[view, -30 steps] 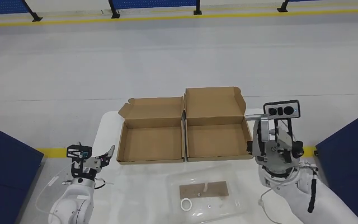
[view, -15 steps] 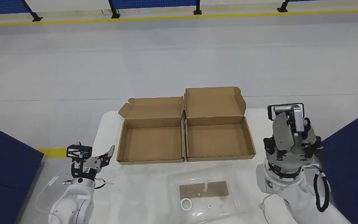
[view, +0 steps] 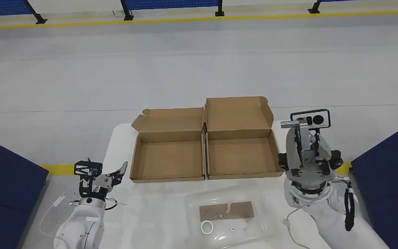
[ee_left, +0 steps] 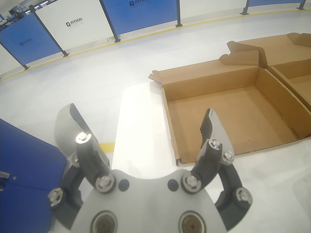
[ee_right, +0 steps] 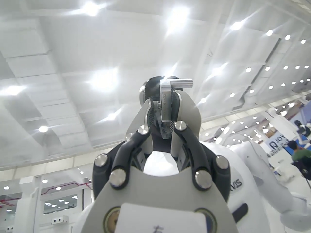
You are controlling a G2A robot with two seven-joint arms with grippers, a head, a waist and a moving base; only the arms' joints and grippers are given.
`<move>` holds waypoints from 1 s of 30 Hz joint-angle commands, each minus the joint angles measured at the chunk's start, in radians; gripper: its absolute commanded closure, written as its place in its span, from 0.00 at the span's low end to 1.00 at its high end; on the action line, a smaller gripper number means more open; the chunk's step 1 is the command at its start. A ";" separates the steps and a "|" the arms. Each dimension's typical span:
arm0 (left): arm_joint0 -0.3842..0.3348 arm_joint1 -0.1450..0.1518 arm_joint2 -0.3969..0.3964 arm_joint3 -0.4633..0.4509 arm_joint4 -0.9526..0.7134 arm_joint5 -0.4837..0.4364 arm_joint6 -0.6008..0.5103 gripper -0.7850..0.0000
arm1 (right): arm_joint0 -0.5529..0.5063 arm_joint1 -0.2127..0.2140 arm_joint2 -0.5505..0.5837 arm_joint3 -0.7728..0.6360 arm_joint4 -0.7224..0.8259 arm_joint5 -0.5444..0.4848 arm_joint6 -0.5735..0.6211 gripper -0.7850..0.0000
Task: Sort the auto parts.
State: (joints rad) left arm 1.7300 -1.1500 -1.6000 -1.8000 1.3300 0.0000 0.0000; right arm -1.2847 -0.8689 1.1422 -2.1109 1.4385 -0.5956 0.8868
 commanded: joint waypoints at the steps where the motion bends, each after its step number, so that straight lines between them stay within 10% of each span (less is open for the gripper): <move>1: 0.000 0.000 0.000 0.000 0.000 0.000 0.000 0.00 | 0.000 -0.002 0.010 -0.001 -0.049 0.017 -0.008 1.00; 13: 0.000 0.000 0.000 0.000 0.000 0.000 0.000 0.00 | -0.017 -0.022 0.063 -0.025 -0.185 0.089 -0.036 1.00; 30: 0.000 0.000 0.000 0.000 0.000 0.000 0.000 0.00 | -0.065 -0.069 0.099 -0.047 0.011 0.063 0.013 1.00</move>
State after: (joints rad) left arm 1.7300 -1.1500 -1.6000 -1.8000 1.3300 0.0000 0.0000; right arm -1.3493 -0.9358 1.2397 -2.1579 1.4417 -0.5335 0.8970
